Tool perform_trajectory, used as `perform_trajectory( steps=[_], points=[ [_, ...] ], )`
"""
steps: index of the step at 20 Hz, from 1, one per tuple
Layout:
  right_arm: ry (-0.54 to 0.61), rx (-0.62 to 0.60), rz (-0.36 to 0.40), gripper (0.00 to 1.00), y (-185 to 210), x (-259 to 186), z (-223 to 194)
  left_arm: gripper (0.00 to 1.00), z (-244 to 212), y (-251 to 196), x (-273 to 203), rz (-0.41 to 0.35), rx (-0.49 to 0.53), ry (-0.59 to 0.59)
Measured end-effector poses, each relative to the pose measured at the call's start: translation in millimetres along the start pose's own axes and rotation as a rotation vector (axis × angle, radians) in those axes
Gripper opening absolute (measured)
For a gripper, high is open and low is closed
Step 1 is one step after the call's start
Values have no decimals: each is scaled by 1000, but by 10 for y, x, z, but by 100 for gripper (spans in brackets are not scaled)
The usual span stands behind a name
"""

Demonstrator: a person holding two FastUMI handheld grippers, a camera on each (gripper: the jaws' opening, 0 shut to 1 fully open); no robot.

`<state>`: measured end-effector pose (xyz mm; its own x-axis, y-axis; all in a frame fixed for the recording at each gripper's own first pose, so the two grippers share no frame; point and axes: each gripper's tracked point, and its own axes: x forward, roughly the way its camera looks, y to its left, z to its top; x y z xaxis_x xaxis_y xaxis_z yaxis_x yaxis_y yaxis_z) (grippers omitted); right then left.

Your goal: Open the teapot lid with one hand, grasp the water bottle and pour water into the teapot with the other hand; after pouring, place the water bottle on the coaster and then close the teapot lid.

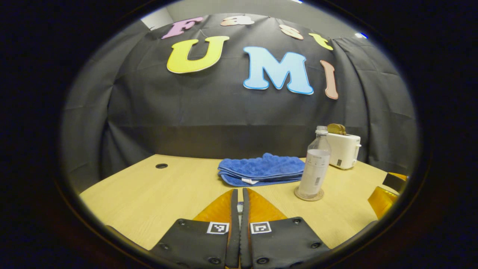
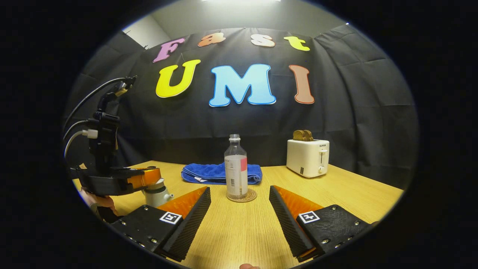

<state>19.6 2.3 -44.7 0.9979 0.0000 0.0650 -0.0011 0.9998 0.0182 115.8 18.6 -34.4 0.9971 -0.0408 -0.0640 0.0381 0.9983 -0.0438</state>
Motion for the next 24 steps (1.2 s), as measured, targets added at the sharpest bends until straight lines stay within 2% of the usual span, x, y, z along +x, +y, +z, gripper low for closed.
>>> perform_trajectory(
  steps=[6, 8, 10, 11, 14, 19, 24],
  points=[
    [2, 12, 1, 98, -40, -2, 3, 7, -123, -14, -19, 13, 24, 19],
    [0, 6, 2, 98, -47, -2, 9, 9, -145, -26, -13, -3, 17, 29],
    [1, 6, 4, 98, -37, 2, 6, 27, -162, -34, -25, 1, 26, 40],
    [3, 8, 7, 98, -25, -3, 1, 52, -97, -13, -54, 10, 26, 31],
    [0, 5, 11, 98, 1, -6, 20, 45, -43, -22, -179, 4, 15, 2],
    [-6, 4, 19, 98, 67, -79, 69, 45, 123, -43, -471, 2, 3, -27],
    [-23, 4, 28, 98, 157, -257, 173, 49, 230, -143, -892, -10, 15, -55]
  ],
)
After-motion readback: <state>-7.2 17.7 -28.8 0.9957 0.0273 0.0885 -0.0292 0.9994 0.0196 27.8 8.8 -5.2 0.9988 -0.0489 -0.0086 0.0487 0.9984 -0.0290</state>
